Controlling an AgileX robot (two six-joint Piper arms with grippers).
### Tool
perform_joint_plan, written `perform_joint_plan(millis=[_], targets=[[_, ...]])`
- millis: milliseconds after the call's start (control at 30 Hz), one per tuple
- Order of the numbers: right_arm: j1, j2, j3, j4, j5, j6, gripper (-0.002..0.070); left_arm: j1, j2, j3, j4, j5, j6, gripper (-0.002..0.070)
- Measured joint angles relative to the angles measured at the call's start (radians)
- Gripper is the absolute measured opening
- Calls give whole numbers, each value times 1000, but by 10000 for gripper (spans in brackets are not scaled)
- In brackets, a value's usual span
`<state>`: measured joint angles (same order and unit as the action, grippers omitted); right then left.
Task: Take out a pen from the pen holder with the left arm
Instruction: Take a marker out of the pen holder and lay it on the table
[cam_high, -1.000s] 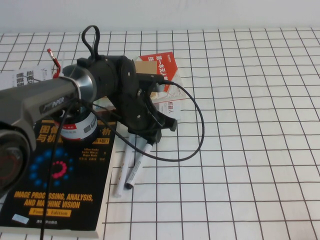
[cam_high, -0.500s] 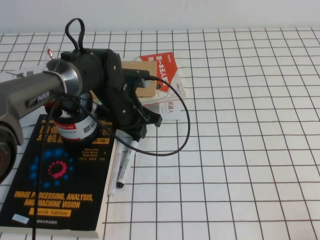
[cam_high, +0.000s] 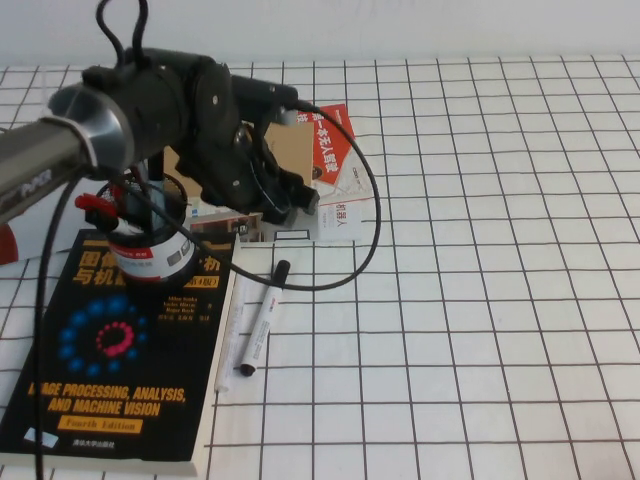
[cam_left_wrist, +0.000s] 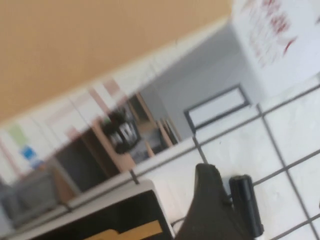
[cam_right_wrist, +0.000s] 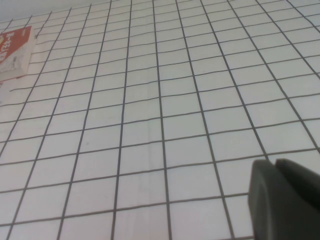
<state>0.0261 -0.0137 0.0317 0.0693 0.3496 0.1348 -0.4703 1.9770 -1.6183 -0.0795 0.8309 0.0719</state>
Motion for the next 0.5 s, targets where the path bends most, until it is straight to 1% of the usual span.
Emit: perform_joint_plan(millis=[133, 167, 233, 300, 333, 400, 500], targets=[[0, 0, 0, 0, 0, 0, -17, -38, -111, 26, 108, -47, -42, 382], [0, 0, 0, 0, 0, 0, -16, -53, -155, 50, 139, -77, -62, 353], [0, 0, 0, 0, 0, 0, -17, -73, -222, 99, 176, -135, -92, 273], [0, 0, 0, 0, 0, 0, -17, -89, -300, 173, 209, -211, -122, 147], [0, 0, 0, 0, 0, 0, -16, -97, -339, 209, 219, -243, -129, 95], [0, 0, 0, 0, 0, 0, -17, -106, -422, 309, 239, -325, -139, 41], [0, 0, 0, 0, 0, 0, -16, -113, -546, 481, 257, -455, -145, 14]])
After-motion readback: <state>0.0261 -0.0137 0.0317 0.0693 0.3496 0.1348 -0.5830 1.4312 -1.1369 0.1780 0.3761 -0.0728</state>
